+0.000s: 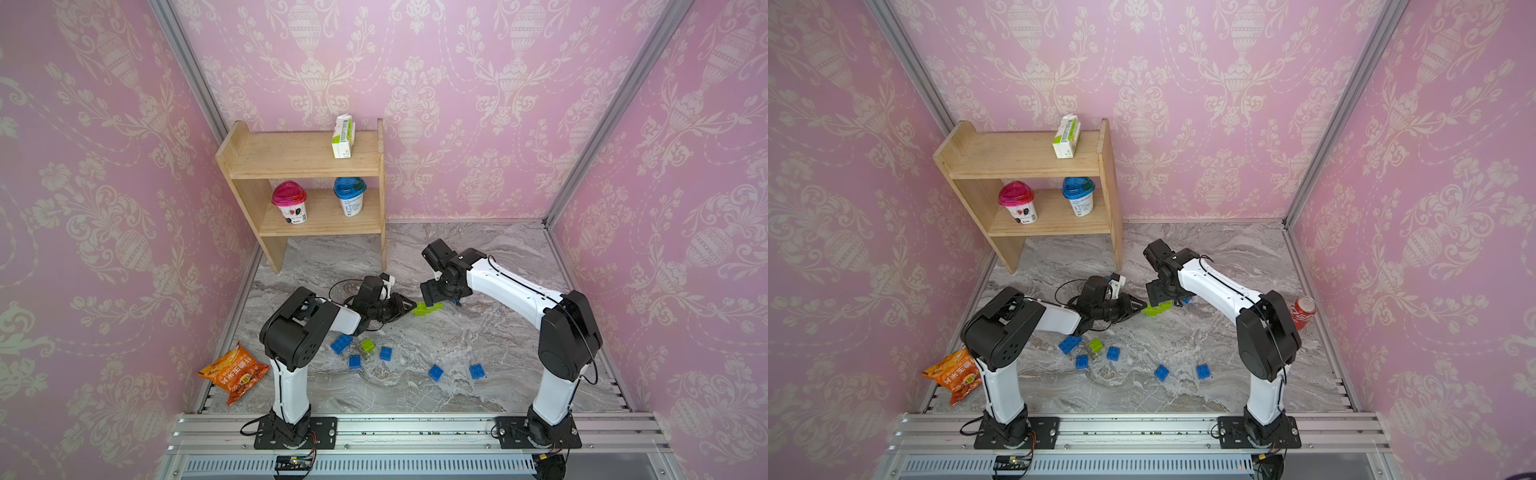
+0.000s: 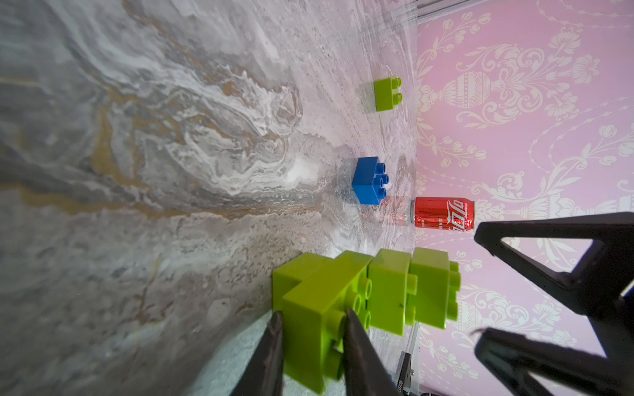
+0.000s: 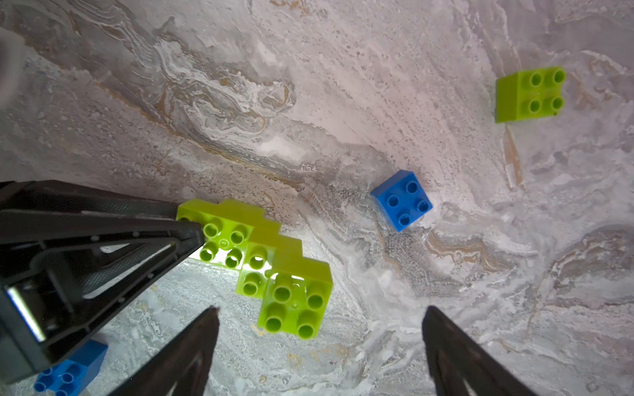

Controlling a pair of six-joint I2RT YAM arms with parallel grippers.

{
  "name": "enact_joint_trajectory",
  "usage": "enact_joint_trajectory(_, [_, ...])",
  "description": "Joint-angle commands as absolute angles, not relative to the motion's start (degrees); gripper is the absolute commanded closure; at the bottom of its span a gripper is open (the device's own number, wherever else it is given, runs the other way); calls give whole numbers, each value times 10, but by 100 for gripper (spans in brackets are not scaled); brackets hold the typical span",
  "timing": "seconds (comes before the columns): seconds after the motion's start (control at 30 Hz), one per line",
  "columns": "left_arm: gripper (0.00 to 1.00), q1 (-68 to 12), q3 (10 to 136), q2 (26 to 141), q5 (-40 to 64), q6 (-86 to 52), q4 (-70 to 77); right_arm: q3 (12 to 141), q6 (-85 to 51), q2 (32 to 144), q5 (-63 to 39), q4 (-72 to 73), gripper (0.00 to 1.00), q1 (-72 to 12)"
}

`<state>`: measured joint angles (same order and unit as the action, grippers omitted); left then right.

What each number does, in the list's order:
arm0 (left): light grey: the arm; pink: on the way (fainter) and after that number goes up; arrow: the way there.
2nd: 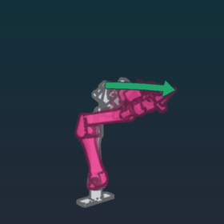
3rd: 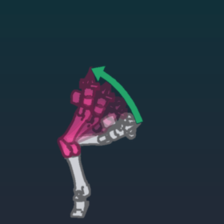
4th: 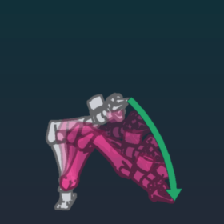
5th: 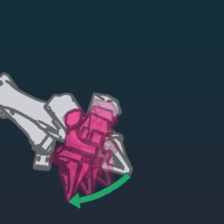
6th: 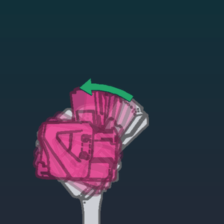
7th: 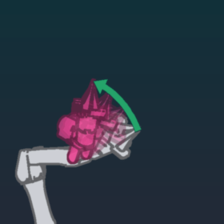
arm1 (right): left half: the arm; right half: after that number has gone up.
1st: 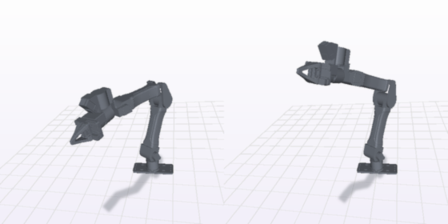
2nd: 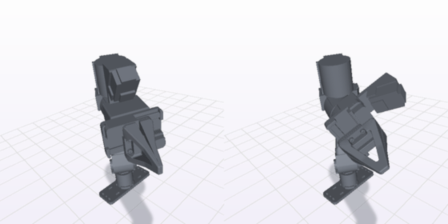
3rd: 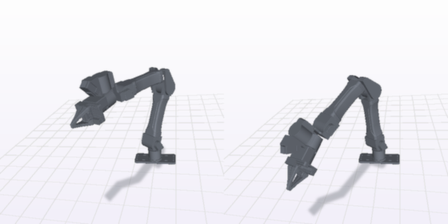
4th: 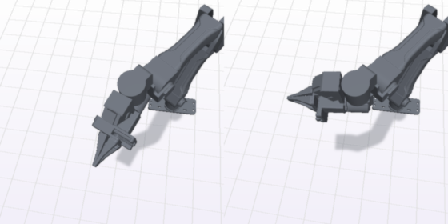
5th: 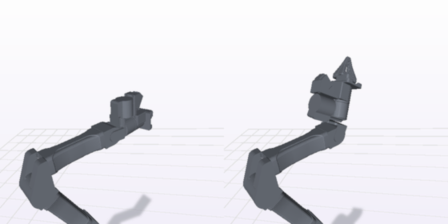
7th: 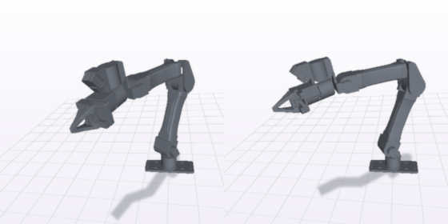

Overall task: Assemble the letter v with lego
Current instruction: Assemble the lego brick with the lego brick.

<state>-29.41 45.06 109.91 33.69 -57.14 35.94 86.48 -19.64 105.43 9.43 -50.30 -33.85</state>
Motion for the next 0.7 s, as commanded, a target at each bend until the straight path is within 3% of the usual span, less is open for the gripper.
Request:
enact_joint_trajectory(0.0, [83,-290,440,1099,312,-576,346,866,-220,1065,109,-508,7,-334])
enact_joint_trajectory(0.67, [83,-290,442,1100,314,-572,341,869,-212,1112,110,-504,8,-334])
